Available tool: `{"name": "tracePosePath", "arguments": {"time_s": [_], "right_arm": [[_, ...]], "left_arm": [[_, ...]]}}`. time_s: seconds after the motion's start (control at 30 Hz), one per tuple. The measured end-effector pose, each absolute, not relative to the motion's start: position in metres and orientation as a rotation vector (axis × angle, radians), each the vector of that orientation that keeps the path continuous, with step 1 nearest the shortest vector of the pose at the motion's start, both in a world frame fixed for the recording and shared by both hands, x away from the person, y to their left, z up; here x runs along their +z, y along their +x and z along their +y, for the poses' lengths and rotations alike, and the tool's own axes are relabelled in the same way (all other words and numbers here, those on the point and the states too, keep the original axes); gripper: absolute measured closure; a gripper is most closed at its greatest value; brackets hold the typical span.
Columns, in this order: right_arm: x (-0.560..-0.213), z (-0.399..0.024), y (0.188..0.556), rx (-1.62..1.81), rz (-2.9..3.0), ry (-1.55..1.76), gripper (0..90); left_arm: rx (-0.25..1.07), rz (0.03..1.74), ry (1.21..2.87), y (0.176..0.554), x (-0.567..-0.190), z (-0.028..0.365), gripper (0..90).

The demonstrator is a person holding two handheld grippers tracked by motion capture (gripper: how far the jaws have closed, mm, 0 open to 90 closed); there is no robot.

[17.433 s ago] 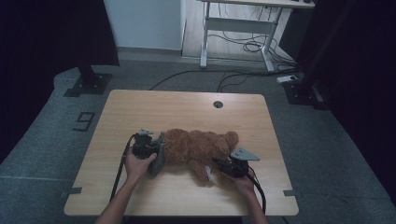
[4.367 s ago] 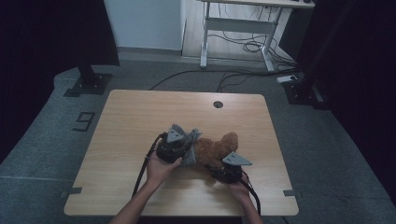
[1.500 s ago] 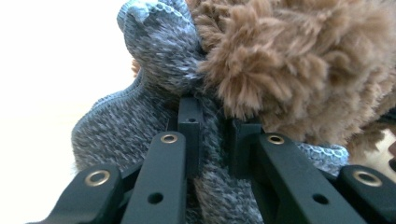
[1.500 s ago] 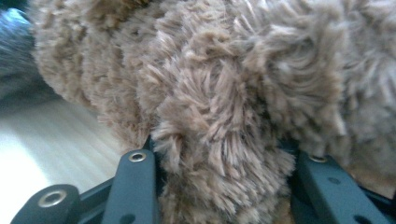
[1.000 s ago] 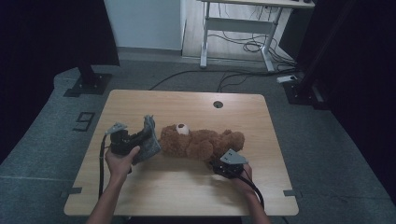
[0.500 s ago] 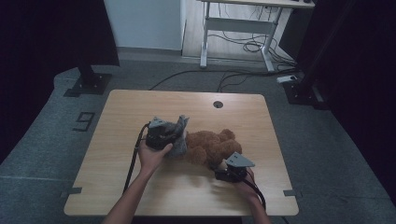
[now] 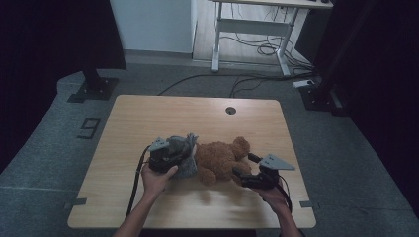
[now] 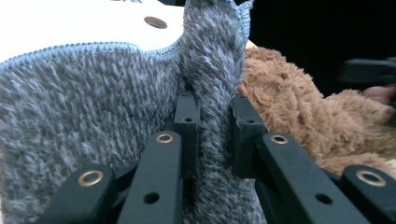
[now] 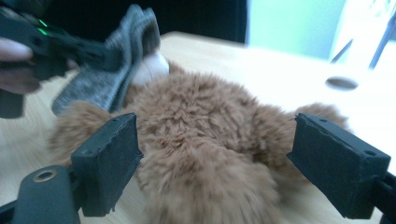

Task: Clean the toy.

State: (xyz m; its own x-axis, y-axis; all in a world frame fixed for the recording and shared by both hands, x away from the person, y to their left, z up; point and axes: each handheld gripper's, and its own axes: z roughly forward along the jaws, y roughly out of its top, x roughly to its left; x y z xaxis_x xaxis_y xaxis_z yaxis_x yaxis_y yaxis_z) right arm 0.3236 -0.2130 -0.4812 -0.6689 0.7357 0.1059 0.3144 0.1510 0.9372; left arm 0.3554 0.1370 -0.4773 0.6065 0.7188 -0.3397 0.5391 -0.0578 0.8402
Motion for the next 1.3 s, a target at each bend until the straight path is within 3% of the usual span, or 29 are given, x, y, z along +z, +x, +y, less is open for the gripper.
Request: {"name": "tracePosePath", "arguments": {"time_s": [0.13, 0.3, 0.53, 0.8, 1.0, 1.13, 1.3], "right_arm": [[-0.503, -0.191, 0.341, 1.483, 2.187, 1.05, 16.0], [-0.523, -0.185, 0.345, 1.52, 2.21, 1.081, 28.4], [-0.524, -0.189, 0.337, 1.514, 2.215, 1.018, 44.4], [-0.526, -0.188, 0.334, 1.517, 2.166, 1.003, 45.0], [-0.527, -0.188, 0.332, 1.508, 2.144, 1.007, 45.7], [-0.529, -0.19, 0.33, 1.494, 2.158, 0.999, 48.7], [-0.528, -0.19, 0.329, 1.485, 2.178, 0.969, 50.3]], "left_arm": [[0.19, 1.03, 1.728, 0.35, -0.48, 0.14, 75.9], [0.167, 1.026, 1.728, 0.347, -0.483, 0.143, 76.2], [0.18, 1.012, 1.725, 0.341, -0.464, 0.137, 76.4], [0.207, 0.851, 1.826, 0.341, -0.434, 0.064, 76.1], [0.178, 0.844, 1.971, 0.35, -0.464, 0.003, 75.7], [0.143, 0.858, 1.917, 0.35, -0.476, 0.012, 77.4], [0.198, 0.856, 1.926, 0.342, -0.474, 0.023, 77.9]]}}
